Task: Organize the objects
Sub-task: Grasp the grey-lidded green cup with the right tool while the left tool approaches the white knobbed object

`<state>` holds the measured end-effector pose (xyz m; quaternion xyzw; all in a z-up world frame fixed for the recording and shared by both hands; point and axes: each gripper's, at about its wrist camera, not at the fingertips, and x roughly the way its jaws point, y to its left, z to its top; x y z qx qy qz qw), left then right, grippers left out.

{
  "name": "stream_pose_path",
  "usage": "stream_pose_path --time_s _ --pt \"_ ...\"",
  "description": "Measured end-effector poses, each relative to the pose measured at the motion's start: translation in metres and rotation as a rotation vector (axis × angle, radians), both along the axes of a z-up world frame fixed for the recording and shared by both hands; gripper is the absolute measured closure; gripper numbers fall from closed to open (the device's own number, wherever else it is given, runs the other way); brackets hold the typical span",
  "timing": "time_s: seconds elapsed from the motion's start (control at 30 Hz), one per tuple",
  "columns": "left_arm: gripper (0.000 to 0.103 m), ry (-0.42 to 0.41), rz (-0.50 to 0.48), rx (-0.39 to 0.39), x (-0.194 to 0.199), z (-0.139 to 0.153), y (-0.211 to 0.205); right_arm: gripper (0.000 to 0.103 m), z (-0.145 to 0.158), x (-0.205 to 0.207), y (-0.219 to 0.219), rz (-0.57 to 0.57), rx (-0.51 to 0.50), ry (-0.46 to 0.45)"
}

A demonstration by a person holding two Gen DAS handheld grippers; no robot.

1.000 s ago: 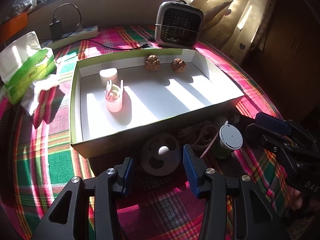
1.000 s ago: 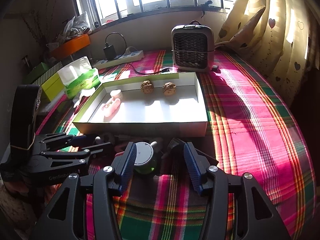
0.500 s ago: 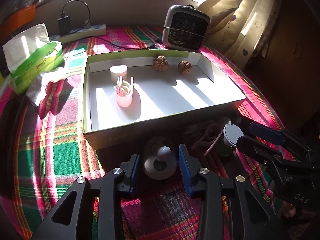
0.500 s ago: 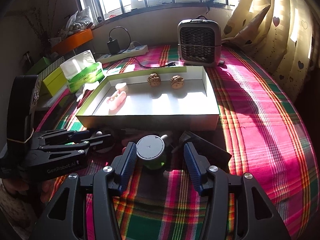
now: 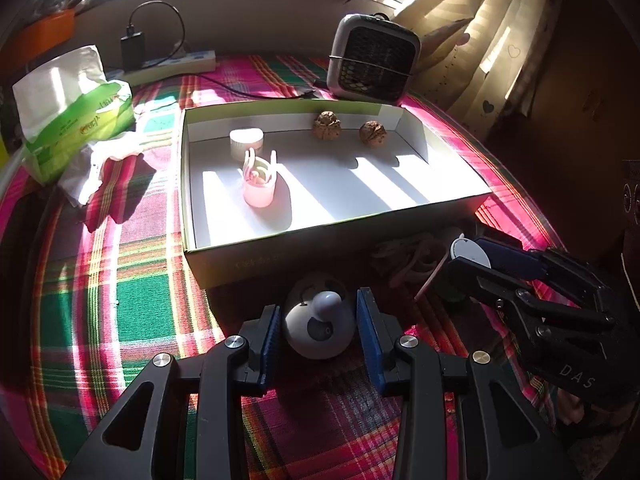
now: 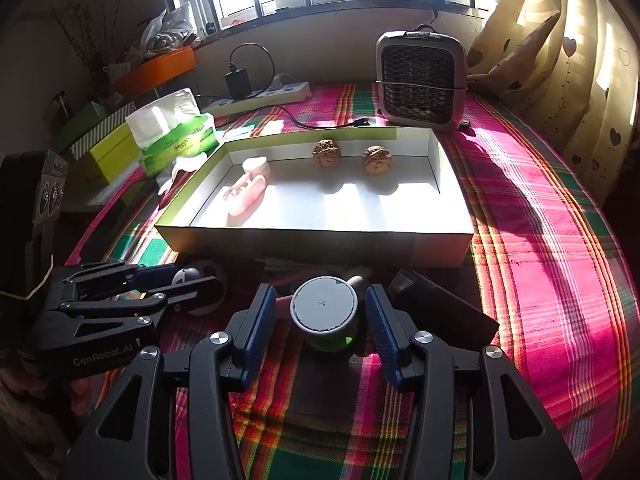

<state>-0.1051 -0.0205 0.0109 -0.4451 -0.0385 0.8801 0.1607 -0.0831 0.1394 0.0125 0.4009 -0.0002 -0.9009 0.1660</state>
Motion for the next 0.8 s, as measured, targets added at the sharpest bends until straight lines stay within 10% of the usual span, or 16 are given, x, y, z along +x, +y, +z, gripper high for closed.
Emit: stream_pose_path --time_s 0.8 --pt "0.069 0.009 -0.003 -0.005 0.0 -0.001 -0.001 0.068 0.002 0.022 0.024 -0.051 0.009 -0.04"
